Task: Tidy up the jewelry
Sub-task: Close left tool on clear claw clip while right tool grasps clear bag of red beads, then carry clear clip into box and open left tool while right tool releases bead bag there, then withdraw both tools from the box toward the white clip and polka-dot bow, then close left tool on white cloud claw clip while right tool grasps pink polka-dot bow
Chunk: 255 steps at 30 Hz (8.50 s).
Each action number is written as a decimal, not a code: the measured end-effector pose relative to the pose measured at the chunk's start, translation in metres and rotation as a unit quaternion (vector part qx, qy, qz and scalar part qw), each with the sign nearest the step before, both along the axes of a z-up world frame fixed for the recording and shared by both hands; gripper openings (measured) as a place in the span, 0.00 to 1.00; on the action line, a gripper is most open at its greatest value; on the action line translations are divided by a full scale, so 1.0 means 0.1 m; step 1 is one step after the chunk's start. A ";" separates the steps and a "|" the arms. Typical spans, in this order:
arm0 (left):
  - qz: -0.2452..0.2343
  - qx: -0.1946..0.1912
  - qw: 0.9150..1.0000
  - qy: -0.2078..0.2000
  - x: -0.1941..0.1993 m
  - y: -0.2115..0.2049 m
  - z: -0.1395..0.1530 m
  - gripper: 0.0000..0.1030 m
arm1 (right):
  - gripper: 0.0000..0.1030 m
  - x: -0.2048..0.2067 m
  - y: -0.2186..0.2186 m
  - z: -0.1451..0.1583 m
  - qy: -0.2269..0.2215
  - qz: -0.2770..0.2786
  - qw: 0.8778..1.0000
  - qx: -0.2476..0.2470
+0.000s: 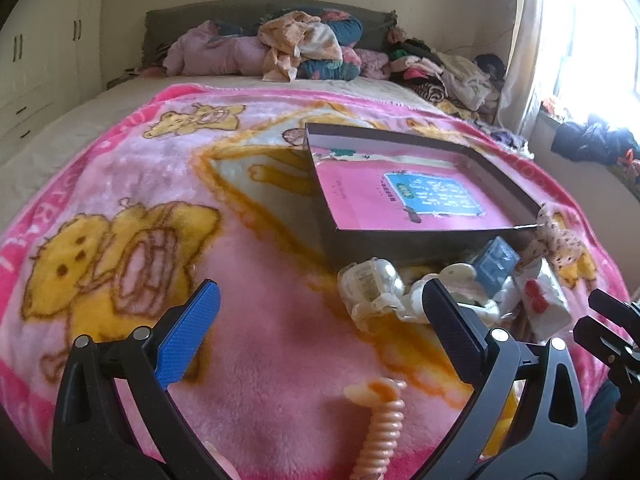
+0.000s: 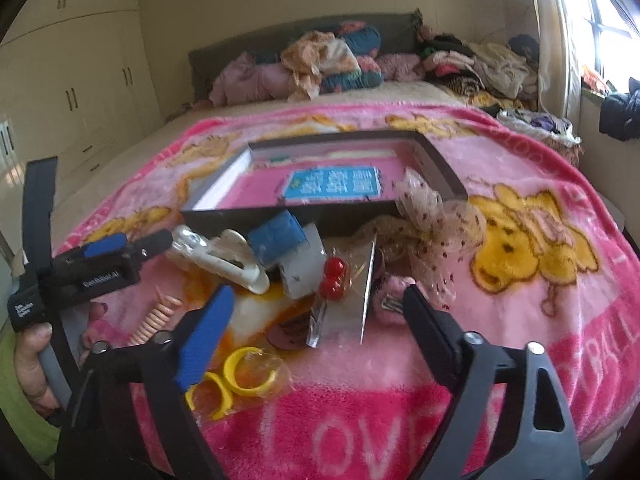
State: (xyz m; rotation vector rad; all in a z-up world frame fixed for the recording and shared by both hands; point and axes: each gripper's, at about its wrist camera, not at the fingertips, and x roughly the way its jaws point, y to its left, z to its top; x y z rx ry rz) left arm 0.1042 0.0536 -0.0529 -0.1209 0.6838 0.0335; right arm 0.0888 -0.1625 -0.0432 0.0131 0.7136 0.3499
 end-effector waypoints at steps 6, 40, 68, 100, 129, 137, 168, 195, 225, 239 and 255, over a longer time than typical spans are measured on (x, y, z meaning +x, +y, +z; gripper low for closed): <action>-0.010 -0.023 0.999 0.021 0.13 0.02 -0.07 0.90 | 0.58 0.12 -0.04 -0.19 0.041 -0.011 0.999 0.004; -0.098 -0.083 0.991 0.026 0.29 -0.17 0.24 0.26 | 0.10 0.00 -0.43 0.14 -0.001 -0.022 0.998 0.066; -0.128 -0.003 0.992 -0.001 1.04 -0.62 0.50 0.26 | 0.10 0.87 -0.87 0.51 -0.023 -0.053 0.996 0.065; -0.104 -0.004 0.992 0.067 1.55 -0.56 -0.03 0.26 | 0.10 1.81 -0.57 -0.03 0.059 -0.027 0.997 0.035; -0.092 -0.018 0.994 0.050 1.44 -0.46 0.10 0.53 | 0.62 1.32 -0.73 0.24 -0.014 -0.048 0.998 0.044; -0.083 -0.018 0.996 0.018 1.22 -0.46 0.33 0.78 | 0.66 1.11 -0.78 0.31 -0.021 -0.049 0.997 0.049; -0.075 -0.020 0.997 -0.011 0.51 -0.35 0.42 0.86 | 0.68 0.47 -0.67 0.23 -0.019 -0.032 0.999 0.039; -0.132 0.000 0.990 0.038 0.26 -0.69 0.02 0.86 | 0.68 0.30 -0.67 -0.05 0.013 -0.053 0.998 0.030; -0.129 -0.004 0.989 0.071 0.53 -0.76 -0.30 0.80 | 0.56 0.95 -0.81 -0.21 0.048 -0.077 0.995 0.040; -0.139 -0.007 0.988 0.074 0.50 -0.79 -0.28 0.69 | 0.09 0.77 -0.86 -0.20 0.042 -0.059 0.995 0.063; -0.127 -0.025 0.990 0.056 0.39 -0.59 -0.08 0.69 | 0.06 0.52 -0.92 0.07 0.002 -0.060 0.995 0.079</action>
